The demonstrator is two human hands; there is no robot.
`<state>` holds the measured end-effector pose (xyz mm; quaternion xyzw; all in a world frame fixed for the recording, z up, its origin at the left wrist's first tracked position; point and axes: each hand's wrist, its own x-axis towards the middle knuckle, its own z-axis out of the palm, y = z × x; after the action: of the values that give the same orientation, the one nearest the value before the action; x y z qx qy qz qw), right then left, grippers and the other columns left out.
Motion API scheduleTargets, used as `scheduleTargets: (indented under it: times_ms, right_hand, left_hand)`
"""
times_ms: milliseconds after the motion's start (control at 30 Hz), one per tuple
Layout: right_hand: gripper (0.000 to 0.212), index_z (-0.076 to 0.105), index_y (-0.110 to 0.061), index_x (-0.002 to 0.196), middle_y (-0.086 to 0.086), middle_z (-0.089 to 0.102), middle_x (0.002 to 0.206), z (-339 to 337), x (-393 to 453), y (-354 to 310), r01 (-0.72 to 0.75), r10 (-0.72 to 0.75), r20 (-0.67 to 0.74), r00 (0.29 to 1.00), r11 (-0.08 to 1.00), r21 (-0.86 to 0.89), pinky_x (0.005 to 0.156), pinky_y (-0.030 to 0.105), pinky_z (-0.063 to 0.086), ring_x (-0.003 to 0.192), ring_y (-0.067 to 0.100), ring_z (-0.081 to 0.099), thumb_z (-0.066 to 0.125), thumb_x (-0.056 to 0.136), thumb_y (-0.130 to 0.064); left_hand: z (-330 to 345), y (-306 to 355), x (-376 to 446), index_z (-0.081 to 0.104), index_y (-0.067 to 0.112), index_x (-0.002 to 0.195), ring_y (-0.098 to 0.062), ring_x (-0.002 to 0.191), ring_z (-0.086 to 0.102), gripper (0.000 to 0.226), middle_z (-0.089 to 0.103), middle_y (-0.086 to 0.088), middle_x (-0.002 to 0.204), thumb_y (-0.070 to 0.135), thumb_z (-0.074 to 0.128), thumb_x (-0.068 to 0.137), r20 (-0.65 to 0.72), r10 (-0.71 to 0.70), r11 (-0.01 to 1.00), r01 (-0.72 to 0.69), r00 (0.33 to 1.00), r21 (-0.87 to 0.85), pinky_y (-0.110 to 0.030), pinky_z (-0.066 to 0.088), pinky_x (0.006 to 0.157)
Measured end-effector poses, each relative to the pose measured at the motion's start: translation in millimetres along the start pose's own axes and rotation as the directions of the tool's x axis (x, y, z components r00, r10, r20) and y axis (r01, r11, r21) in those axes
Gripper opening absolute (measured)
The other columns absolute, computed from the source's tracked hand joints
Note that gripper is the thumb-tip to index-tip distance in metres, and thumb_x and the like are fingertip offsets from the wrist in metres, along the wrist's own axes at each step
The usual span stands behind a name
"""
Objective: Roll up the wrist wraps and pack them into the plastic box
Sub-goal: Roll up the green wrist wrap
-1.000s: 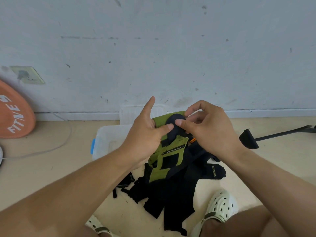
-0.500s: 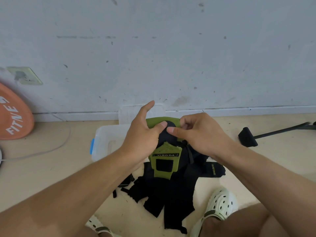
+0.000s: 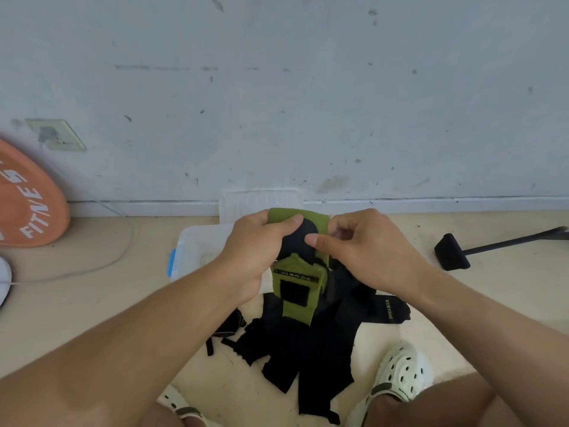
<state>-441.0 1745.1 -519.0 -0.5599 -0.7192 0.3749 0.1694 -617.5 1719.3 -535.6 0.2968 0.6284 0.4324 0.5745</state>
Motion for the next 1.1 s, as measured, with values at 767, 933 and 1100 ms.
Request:
scheduleTargets:
  times_ms: [767, 933, 1100]
  right_hand:
    - [0.036, 0.058, -0.016, 0.082, -0.001, 0.046, 0.069, -10.6, 5.9, -0.2, 0.053, -0.078, 0.217, 0.973, 0.991, 0.12, 0.062, 0.031, 0.033, 0.062, 0.013, 0.039, 0.061, 0.099, -0.048]
    - [0.03, 0.067, -0.023, 0.086, 0.0, 0.052, 0.068, -18.5, 7.4, 1.4, 0.038, -0.057, 0.193, 0.98, 0.994, 0.101, 0.063, 0.031, 0.035, 0.06, 0.015, 0.044, 0.065, 0.094, -0.052]
    - [0.035, 0.071, -0.019, 0.087, 0.001, 0.059, 0.064, -24.5, 8.2, 4.5, -0.015, 0.011, 0.209, 0.978, 1.0, 0.018, 0.061, 0.029, 0.038, 0.058, 0.013, 0.048, 0.068, 0.092, -0.054]
  left_hand:
    - [9.3, -4.5, -10.5, 0.065, 0.029, 0.098, -0.008, 0.06, 0.058, 0.022, 0.068, 0.013, 0.069, 0.039, 0.048, 0.107, 0.149, 0.419, 0.791, -0.441, 0.895, 0.425, -0.015, 0.042, 0.058]
    - [9.1, -7.3, 5.0, 0.064, 0.029, 0.107, -0.01, 0.051, 0.038, 0.022, 0.051, 0.021, 0.052, 0.027, 0.042, 0.11, 0.103, 0.493, 0.718, -0.47, 0.864, 0.514, -0.019, 0.037, 0.054]
    - [3.5, -9.5, 18.7, 0.061, 0.03, 0.103, -0.011, 0.043, 0.035, 0.014, 0.036, 0.011, 0.04, 0.034, 0.048, 0.108, 0.128, 0.468, 0.661, -0.442, 0.874, 0.606, -0.029, 0.031, 0.05]
